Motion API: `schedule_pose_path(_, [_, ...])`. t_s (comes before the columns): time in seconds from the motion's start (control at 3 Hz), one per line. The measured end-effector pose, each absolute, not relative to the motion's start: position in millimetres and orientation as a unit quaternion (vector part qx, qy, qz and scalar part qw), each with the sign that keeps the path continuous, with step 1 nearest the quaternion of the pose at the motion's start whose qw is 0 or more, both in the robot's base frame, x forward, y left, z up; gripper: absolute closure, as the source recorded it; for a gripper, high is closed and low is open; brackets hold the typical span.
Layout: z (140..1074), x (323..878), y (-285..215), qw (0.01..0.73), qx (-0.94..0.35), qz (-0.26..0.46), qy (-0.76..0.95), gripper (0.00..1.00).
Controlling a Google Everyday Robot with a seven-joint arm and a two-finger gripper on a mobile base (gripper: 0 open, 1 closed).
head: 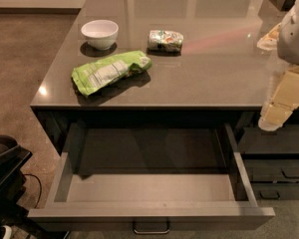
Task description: Place green rice chip bag into top drawer
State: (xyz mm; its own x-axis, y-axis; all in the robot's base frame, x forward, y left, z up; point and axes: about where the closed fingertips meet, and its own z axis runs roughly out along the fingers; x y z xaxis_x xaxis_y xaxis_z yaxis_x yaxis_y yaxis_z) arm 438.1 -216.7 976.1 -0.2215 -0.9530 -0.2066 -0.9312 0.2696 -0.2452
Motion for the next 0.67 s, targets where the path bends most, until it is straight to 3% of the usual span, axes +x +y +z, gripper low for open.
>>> schedule_pose_path(0.67, [979.7,445.0,-214.2,0.18,-0.604,-0.036,0.776,0.0])
